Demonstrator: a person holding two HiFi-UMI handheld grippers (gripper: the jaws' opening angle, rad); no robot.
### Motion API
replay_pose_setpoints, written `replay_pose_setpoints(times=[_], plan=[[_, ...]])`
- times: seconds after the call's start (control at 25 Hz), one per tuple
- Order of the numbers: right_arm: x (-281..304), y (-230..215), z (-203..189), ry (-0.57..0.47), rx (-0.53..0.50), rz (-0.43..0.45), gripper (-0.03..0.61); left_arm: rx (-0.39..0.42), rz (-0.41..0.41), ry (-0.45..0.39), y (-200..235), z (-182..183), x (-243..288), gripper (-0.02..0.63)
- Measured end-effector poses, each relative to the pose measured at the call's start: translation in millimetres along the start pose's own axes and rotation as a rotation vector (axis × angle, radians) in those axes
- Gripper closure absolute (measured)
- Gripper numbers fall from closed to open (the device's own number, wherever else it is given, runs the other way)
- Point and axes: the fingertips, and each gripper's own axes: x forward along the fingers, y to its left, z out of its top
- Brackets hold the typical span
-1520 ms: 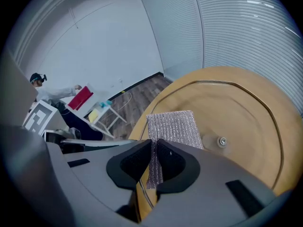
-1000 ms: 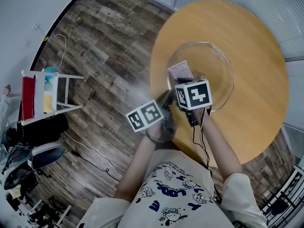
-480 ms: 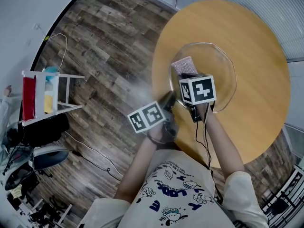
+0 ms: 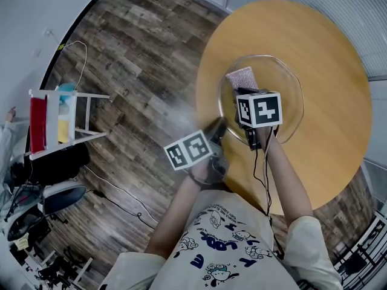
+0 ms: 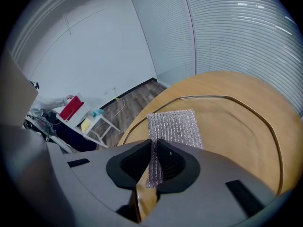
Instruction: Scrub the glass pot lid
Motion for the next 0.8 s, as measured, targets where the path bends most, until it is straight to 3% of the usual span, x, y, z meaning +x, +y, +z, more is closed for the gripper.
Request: replay_pose_setpoints(times=[0.8], plan=[[5, -38, 20, -0.057, 0.054, -0.053, 0.523, 0.009, -0.004, 0.017, -2, 1, -1, 0.546]])
